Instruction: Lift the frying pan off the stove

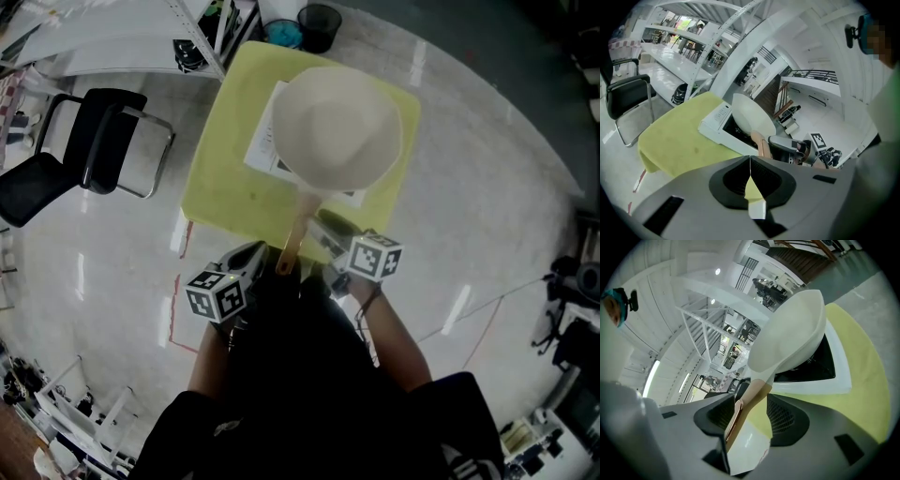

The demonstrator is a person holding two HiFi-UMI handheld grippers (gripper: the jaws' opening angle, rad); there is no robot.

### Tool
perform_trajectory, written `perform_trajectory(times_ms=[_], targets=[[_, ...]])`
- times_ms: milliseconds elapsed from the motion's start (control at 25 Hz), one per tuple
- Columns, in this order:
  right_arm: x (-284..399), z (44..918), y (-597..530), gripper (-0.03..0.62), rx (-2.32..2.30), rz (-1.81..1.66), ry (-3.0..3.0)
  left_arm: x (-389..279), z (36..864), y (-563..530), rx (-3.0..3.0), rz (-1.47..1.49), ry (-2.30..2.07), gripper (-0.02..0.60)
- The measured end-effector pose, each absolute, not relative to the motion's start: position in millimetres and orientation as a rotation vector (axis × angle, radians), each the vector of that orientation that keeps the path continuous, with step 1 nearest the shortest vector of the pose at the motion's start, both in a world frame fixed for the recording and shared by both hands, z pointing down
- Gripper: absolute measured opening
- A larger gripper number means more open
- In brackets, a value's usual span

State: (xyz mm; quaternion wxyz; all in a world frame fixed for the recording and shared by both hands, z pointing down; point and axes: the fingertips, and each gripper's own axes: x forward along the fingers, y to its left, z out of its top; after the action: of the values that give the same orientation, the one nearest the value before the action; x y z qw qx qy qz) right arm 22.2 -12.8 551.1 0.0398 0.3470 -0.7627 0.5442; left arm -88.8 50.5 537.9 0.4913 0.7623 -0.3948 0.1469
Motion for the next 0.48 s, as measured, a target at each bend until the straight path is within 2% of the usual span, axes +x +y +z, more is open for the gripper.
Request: perform_trajectory(times_ms=[480], targets=[[7,570,-28,0.238,1.027,1.895,-2.271,-97,543,48,1.834,0.344,-0.954,0.044]])
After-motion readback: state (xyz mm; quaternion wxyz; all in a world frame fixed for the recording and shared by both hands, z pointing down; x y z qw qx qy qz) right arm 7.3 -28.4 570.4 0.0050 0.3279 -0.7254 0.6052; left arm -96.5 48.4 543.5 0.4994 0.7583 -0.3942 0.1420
